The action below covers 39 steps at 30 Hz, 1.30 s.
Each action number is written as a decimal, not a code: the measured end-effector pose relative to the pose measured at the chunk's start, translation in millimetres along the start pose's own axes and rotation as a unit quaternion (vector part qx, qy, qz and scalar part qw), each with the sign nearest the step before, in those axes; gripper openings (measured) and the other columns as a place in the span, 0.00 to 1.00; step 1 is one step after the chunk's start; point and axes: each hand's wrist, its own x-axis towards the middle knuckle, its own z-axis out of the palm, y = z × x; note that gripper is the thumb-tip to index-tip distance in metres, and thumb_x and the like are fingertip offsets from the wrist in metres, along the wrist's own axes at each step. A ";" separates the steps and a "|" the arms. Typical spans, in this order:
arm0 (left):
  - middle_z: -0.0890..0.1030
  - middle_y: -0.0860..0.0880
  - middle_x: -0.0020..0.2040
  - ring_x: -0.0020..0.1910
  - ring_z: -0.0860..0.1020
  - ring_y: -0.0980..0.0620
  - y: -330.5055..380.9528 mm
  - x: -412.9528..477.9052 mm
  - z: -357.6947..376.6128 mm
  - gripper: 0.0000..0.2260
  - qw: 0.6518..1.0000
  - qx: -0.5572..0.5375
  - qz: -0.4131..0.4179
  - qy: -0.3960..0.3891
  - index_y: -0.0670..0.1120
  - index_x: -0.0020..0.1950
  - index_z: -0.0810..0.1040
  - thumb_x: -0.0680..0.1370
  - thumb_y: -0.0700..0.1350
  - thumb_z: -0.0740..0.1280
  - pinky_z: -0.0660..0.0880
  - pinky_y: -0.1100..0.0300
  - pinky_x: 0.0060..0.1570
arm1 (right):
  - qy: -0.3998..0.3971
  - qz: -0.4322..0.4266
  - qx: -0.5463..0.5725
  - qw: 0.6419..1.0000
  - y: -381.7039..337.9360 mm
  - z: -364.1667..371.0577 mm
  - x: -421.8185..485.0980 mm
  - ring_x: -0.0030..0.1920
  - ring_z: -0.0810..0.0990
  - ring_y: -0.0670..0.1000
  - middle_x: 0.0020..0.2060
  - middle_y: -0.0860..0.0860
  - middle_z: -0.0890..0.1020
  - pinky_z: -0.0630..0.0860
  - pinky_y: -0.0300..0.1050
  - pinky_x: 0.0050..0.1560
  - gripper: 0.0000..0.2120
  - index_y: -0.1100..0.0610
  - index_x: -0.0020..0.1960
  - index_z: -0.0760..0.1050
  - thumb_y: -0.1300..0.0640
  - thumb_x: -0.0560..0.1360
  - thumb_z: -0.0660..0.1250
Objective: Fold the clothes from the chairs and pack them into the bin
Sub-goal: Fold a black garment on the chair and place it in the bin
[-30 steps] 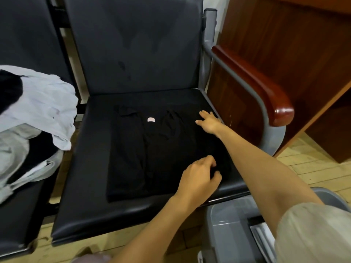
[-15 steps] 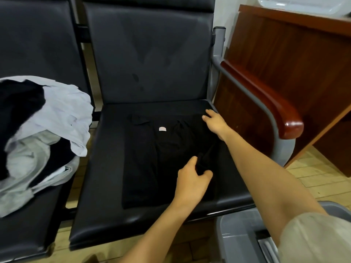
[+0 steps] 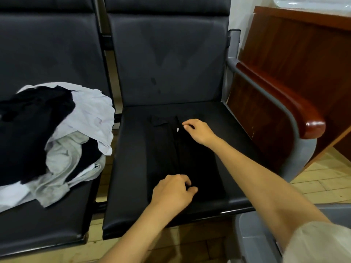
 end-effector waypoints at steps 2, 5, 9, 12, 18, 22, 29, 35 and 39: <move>0.75 0.57 0.39 0.40 0.76 0.55 -1.8 -2.9 -3.0 0.11 1.000 -0.012 0.001 -0.004 0.55 0.57 0.80 0.79 0.57 0.63 0.77 0.57 0.43 | 0.008 -0.063 -0.048 0.997 6.0 -1.7 -29.3 0.64 0.73 0.52 0.61 0.54 0.77 0.63 0.35 0.62 0.13 0.59 0.62 0.77 0.58 0.80 0.62; 0.80 0.55 0.46 0.47 0.78 0.53 -3.5 -6.9 -8.0 0.09 1.000 0.021 0.007 0.007 0.55 0.53 0.82 0.79 0.55 0.64 0.77 0.56 0.48 | -0.010 -0.160 -0.093 0.983 20.7 -2.0 -79.7 0.57 0.76 0.50 0.53 0.50 0.81 0.71 0.46 0.62 0.09 0.56 0.56 0.79 0.57 0.77 0.66; 0.81 0.54 0.53 0.53 0.78 0.52 -10.3 -10.2 -12.3 0.09 0.997 0.073 0.034 0.010 0.57 0.57 0.80 0.78 0.53 0.66 0.76 0.57 0.50 | -0.033 -0.241 -0.122 0.962 33.5 -4.2 -150.3 0.55 0.77 0.47 0.52 0.47 0.81 0.73 0.42 0.60 0.15 0.54 0.54 0.81 0.47 0.79 0.60; 0.75 0.52 0.55 0.57 0.73 0.51 -25.6 -12.1 -14.0 0.19 0.995 0.067 0.075 0.016 0.54 0.65 0.72 0.75 0.50 0.70 0.73 0.56 0.54 | -0.067 -0.203 -0.154 0.965 50.7 -9.0 -185.5 0.67 0.70 0.42 0.65 0.44 0.75 0.64 0.38 0.68 0.23 0.49 0.64 0.77 0.38 0.79 0.54; 0.69 0.50 0.63 0.65 0.67 0.51 -69.6 -12.7 -13.4 0.17 0.983 0.146 0.108 0.021 0.47 0.67 0.71 0.79 0.47 0.65 0.67 0.58 0.63 | -0.088 -0.158 -0.207 0.961 62.7 -18.9 -207.4 0.72 0.62 0.43 0.71 0.45 0.69 0.58 0.36 0.71 0.32 0.50 0.71 0.70 0.33 0.77 0.47; 0.70 0.48 0.64 0.63 0.68 0.48 -85.3 -17.1 -14.3 0.17 0.970 0.188 0.137 0.074 0.47 0.69 0.70 0.81 0.41 0.61 0.68 0.56 0.63 | -0.044 -0.185 -0.262 0.946 57.8 -18.5 -206.4 0.65 0.76 0.52 0.64 0.52 0.77 0.73 0.46 0.64 0.19 0.55 0.66 0.75 0.49 0.80 0.56; 0.78 0.49 0.48 0.45 0.76 0.51 -82.1 -40.0 -23.4 0.10 0.973 0.052 0.172 0.144 0.46 0.57 0.79 0.77 0.41 0.63 0.68 0.60 0.50 | -0.020 -0.100 -0.172 0.980 5.8 -20.4 -204.2 0.46 0.78 0.47 0.47 0.49 0.79 0.74 0.43 0.46 0.10 0.53 0.55 0.78 0.60 0.76 0.63; 0.80 0.39 0.42 0.45 0.79 0.38 -83.7 -60.8 -55.5 0.05 0.953 -0.265 0.137 0.061 0.46 0.42 0.78 0.73 0.44 0.63 0.76 0.46 0.47 | -0.047 -0.054 0.036 0.997 -51.0 -48.0 -204.6 0.32 0.77 0.39 0.36 0.43 0.78 0.69 0.32 0.35 0.09 0.55 0.47 0.78 0.66 0.77 0.61; 0.81 0.43 0.44 0.45 0.80 0.46 -88.3 -48.4 -48.3 0.06 0.964 -0.243 0.096 0.047 0.47 0.45 0.79 0.76 0.39 0.63 0.76 0.47 0.52 | -0.061 -0.018 0.009 0.998 -43.6 -37.0 -178.8 0.36 0.78 0.53 0.40 0.50 0.80 0.74 0.43 0.38 0.09 0.50 0.48 0.76 0.62 0.78 0.61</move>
